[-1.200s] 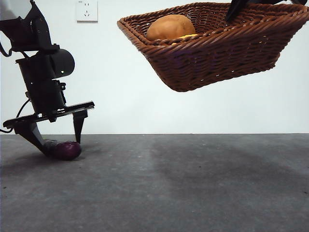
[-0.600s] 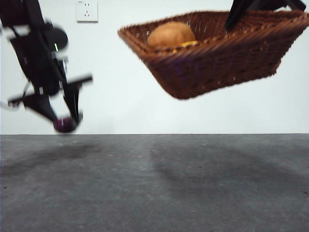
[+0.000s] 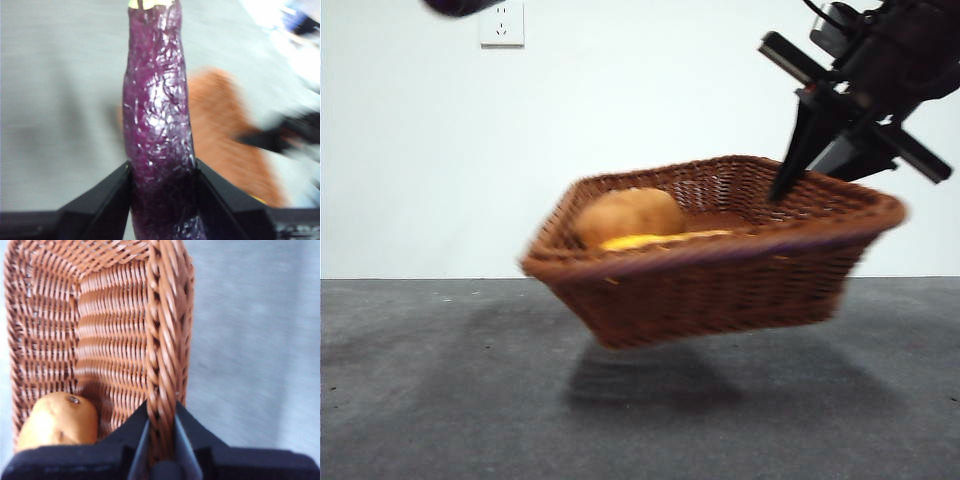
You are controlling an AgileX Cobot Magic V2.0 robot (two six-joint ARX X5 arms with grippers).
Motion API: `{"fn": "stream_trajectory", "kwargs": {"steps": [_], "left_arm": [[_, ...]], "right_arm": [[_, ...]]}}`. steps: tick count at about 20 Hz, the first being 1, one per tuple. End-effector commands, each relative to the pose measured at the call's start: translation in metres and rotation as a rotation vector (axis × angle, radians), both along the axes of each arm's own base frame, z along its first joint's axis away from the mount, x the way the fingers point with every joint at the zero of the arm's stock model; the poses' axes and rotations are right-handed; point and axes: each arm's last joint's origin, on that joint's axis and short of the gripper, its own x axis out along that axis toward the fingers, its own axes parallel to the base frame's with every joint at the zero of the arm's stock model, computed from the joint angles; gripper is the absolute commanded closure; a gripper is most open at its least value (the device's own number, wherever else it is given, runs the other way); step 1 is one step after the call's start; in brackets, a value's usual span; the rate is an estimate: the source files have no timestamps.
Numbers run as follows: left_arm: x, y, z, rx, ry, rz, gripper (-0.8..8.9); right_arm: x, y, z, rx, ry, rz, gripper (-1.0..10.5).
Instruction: Help me put the vegetables on the table into the basket
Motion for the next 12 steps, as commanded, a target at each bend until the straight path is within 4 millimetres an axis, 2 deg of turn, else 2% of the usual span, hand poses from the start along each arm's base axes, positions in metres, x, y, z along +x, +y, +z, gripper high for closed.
{"fn": "stream_trajectory", "kwargs": {"steps": [1,4,6,9,12], "left_arm": [[-0.008,-0.036,-0.014,-0.037,0.081,-0.100,8.22],[-0.012,-0.080,-0.025,-0.066,0.116,-0.147,8.22],[-0.006,-0.103,-0.043,-0.021,0.180,-0.145,8.22],[0.010,-0.125,-0.073,0.027,0.270,-0.094,8.22],[0.028,-0.138,-0.101,0.038,0.371,-0.036,8.22]], "right_arm": [[-0.005,0.017,-0.001,0.066,0.000,-0.019,9.6],[-0.012,0.031,-0.001,0.053,-0.006,-0.007,9.6],[-0.012,0.033,0.000,0.064,-0.009,-0.007,9.6],[-0.012,0.033,0.000,0.063,-0.006,-0.005,9.6],[-0.012,0.033,0.000,0.059,-0.010,0.001,9.6]]}}
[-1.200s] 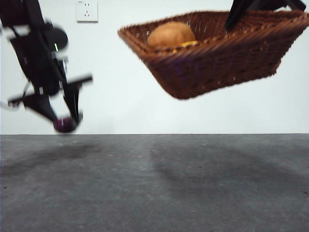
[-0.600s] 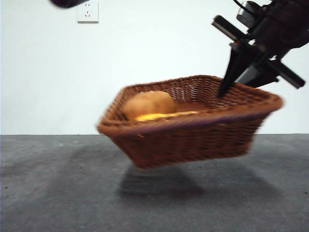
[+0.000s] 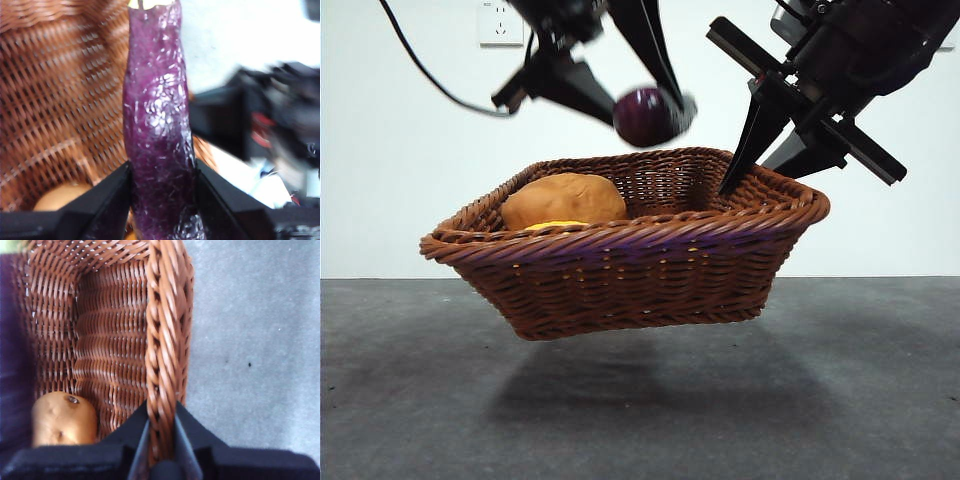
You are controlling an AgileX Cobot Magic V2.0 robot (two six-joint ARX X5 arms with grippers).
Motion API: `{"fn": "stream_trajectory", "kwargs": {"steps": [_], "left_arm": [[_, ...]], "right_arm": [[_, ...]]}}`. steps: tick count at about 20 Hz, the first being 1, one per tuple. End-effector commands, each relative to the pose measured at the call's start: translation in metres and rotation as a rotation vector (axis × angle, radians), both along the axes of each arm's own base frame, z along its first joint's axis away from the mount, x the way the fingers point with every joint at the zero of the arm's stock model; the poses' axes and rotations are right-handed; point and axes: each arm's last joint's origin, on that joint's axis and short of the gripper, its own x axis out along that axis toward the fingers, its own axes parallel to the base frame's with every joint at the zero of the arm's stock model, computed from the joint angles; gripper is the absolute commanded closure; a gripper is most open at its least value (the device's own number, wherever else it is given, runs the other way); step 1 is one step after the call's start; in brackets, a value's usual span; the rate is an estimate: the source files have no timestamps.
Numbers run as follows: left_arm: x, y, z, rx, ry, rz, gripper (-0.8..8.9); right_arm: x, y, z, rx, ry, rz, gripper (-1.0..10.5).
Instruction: Help me put the vegetables on the table into the basket
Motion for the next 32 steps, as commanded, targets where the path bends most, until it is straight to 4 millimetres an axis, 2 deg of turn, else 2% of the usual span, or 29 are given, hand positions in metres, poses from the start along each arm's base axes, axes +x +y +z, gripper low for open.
{"fn": "stream_trajectory", "kwargs": {"steps": [1,3,10,11,12,13,20,22,23,25,26,29,30,32], "left_arm": [[0.009,-0.007,-0.020,0.011,0.089,0.038,8.22],[0.012,-0.010,-0.025,0.009,0.103,0.040,8.22],[0.009,-0.007,-0.032,0.020,0.173,-0.047,7.97],[0.009,-0.006,-0.033,0.029,0.181,-0.047,6.83],[0.009,-0.005,-0.033,0.033,0.183,-0.047,5.05],[0.009,-0.005,-0.033,0.034,0.180,-0.051,4.63],[0.008,-0.004,-0.029,-0.014,0.186,-0.096,4.64],[0.005,0.009,-0.009,-0.061,0.133,-0.095,4.67],[-0.001,0.021,0.009,-0.085,0.068,-0.097,4.68],[-0.020,0.053,0.054,-0.154,-0.099,-0.077,4.72],[-0.035,0.072,0.075,-0.183,-0.192,-0.066,4.77],[-0.088,0.122,0.124,-0.263,-0.435,-0.002,7.92],[-0.102,0.133,0.133,-0.265,-0.505,0.016,8.21],[-0.129,0.149,0.144,-0.252,-0.621,0.039,8.21]], "right_arm": [[0.000,-0.001,-0.001,-0.008,0.003,-0.011,9.6],[-0.002,-0.003,-0.004,-0.059,0.003,0.002,9.6],[-0.002,-0.004,-0.004,-0.058,-0.005,0.040,9.6],[-0.002,-0.004,-0.004,-0.053,-0.003,0.046,9.6],[-0.002,-0.003,-0.004,-0.056,0.000,0.052,9.6],[-0.003,-0.004,-0.005,-0.066,-0.001,0.065,9.6],[-0.006,-0.004,-0.007,-0.079,0.029,0.102,9.6],[-0.007,-0.005,-0.005,-0.071,0.024,0.107,9.6],[-0.006,-0.005,-0.002,-0.066,0.018,0.107,9.6],[-0.003,-0.005,0.016,-0.068,-0.010,0.120,9.6],[-0.001,-0.004,0.030,-0.075,-0.034,0.134,9.6],[0.004,-0.013,0.087,-0.096,-0.116,0.144,9.6],[0.005,-0.020,0.104,-0.102,-0.140,0.132,9.6],[0.007,-0.041,0.134,-0.114,-0.180,0.079,9.6]]}}
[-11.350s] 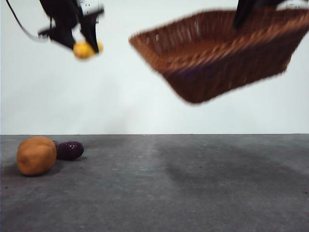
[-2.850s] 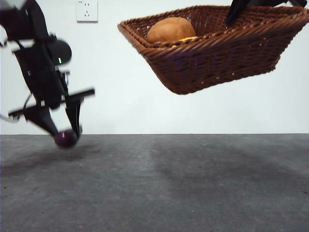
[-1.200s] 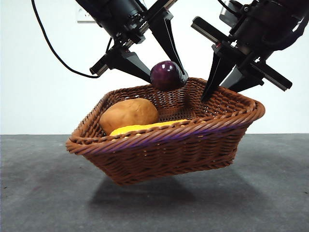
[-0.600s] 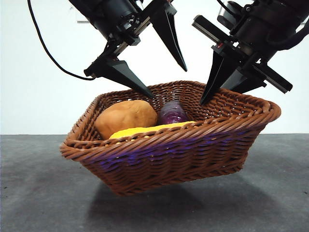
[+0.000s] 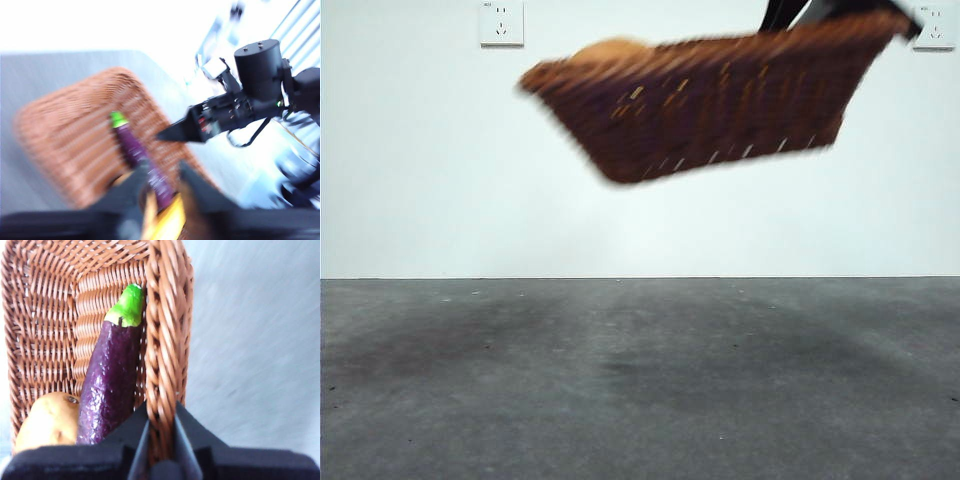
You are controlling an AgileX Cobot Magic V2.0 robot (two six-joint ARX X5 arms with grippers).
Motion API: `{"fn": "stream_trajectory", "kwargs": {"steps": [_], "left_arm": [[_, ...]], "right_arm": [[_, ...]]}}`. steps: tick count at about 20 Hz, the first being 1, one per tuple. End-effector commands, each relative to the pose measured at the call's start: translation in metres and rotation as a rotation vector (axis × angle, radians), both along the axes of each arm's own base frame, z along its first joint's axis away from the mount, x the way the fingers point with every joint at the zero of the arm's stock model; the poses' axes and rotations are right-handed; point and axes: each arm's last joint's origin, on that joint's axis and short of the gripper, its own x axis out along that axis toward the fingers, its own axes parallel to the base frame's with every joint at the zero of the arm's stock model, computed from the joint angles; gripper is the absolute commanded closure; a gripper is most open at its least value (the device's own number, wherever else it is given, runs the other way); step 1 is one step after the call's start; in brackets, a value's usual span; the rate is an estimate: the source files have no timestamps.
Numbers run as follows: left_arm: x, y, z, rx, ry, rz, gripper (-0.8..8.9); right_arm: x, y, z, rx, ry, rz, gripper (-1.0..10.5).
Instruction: Help me put the vegetables on the table into the basket
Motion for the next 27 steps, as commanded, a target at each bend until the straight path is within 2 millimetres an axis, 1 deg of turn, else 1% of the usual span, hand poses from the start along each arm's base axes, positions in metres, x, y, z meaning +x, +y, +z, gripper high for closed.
{"fn": "stream_trajectory", "kwargs": {"steps": [1,2,3,6,9,11,13,14,17,18,20,24,27], "left_arm": [[-0.022,0.013,0.005,0.045,-0.098,0.015,8.21],[-0.031,0.017,0.005,0.067,-0.116,0.024,8.22],[-0.039,0.021,0.005,0.088,-0.128,0.039,8.22],[-0.050,0.026,0.002,0.125,-0.132,0.041,8.22],[-0.053,0.027,-0.002,0.161,-0.116,0.030,8.22],[-0.053,0.028,-0.004,0.182,-0.100,0.023,8.21],[-0.054,0.028,-0.005,0.185,-0.099,0.022,8.21],[-0.054,0.028,-0.005,0.185,-0.099,0.022,8.21],[-0.054,0.028,-0.005,0.187,-0.094,0.022,8.22],[-0.054,0.028,-0.006,0.192,-0.089,0.028,8.21],[-0.054,0.029,-0.008,0.221,-0.077,0.060,8.22],[-0.054,0.029,-0.009,0.228,-0.065,0.060,8.22],[-0.053,0.029,-0.009,0.229,-0.063,0.060,8.22]], "right_arm": [[0.000,-0.024,0.032,-0.003,-0.076,-0.042,9.6],[0.000,-0.035,0.039,-0.018,-0.079,-0.072,9.6],[0.001,-0.047,0.040,-0.035,-0.074,-0.101,9.6],[0.008,-0.073,0.032,-0.077,-0.036,-0.169,9.6],[0.021,-0.088,0.021,-0.101,0.006,-0.208,9.6],[0.033,-0.094,0.008,-0.132,0.058,-0.202,9.6],[0.049,-0.096,-0.009,-0.146,0.112,-0.200,9.6],[0.057,-0.097,-0.020,-0.151,0.137,-0.200,9.6],[0.075,-0.100,-0.049,-0.172,0.211,-0.197,9.6],[0.080,-0.104,-0.059,-0.172,0.226,-0.207,9.6],[0.084,-0.110,-0.075,-0.170,0.235,-0.223,9.6],[0.080,-0.124,-0.106,-0.162,0.265,-0.258,9.6],[0.077,-0.130,-0.123,-0.189,0.265,-0.235,9.6]]}}
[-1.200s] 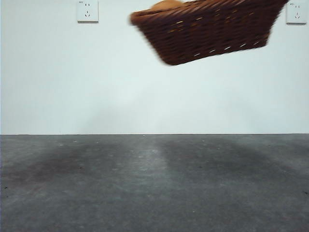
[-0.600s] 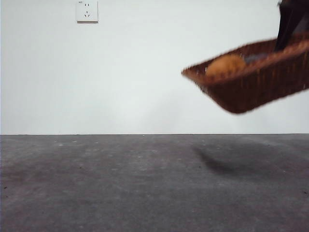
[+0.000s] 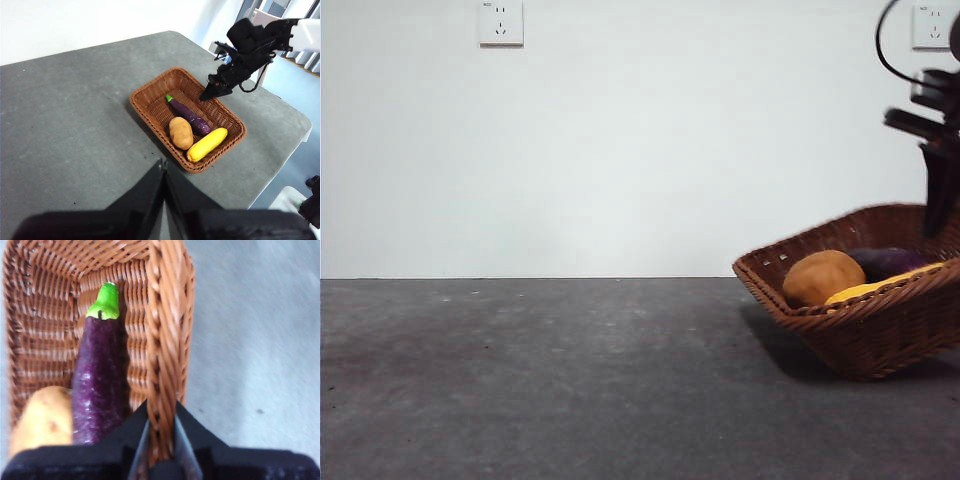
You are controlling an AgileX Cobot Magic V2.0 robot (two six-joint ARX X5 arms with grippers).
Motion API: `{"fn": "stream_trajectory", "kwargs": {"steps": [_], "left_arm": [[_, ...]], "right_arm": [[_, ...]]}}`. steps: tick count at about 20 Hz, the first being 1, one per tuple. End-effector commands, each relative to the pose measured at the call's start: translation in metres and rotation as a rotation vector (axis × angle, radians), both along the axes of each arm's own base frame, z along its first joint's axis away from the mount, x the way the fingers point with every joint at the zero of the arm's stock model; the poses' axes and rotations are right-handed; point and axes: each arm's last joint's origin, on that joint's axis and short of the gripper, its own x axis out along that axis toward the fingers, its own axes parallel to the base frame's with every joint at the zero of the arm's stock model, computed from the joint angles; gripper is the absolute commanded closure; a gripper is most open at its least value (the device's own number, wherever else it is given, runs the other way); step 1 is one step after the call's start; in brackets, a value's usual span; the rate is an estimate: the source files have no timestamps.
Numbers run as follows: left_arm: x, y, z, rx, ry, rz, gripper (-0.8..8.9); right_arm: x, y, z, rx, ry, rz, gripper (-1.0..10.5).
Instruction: Help me put the vegetables on the table into the basket
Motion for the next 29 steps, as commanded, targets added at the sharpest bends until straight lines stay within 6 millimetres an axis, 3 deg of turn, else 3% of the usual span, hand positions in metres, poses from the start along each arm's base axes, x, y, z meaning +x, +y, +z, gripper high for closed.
{"fn": "stream_trajectory", "kwargs": {"steps": [1,10,15,16,18,21,23,25,27,29], "left_arm": [[0.001,0.000,0.000,0.009,-0.009,0.002,8.22],[0.005,-0.002,-0.001,0.015,0.006,0.002,8.22],[0.009,-0.004,-0.002,0.020,0.019,0.001,8.22],[0.011,-0.004,-0.003,0.023,0.025,0.001,8.22],[0.015,-0.006,-0.004,0.028,0.037,0.002,8.22],[0.021,-0.008,-0.006,0.035,0.053,0.001,8.22],[0.022,-0.009,-0.006,0.038,0.059,0.001,8.21],[0.022,-0.009,-0.006,0.048,0.049,-0.004,8.22],[0.022,-0.009,-0.007,0.052,0.053,-0.007,8.21],[0.022,-0.009,-0.008,0.063,0.058,-0.011,8.21]], "right_arm": [[0.000,-0.002,-0.012,-0.006,-0.022,0.037,9.6],[0.016,-0.005,-0.057,-0.060,0.056,0.023,9.6],[0.021,-0.005,-0.063,-0.074,0.042,0.018,9.4],[0.022,-0.005,-0.063,-0.075,0.036,0.018,8.7],[0.024,-0.006,-0.062,-0.077,0.016,0.018,6.1],[0.027,-0.006,-0.055,-0.078,-0.012,0.016,5.6],[0.028,-0.006,-0.036,-0.079,-0.019,0.016,5.7],[0.021,-0.006,0.002,-0.083,-0.060,0.012,5.7],[0.002,-0.004,0.048,-0.073,-0.096,-0.004,5.8],[-0.029,0.005,0.093,-0.020,-0.109,0.029,7.2]]}}
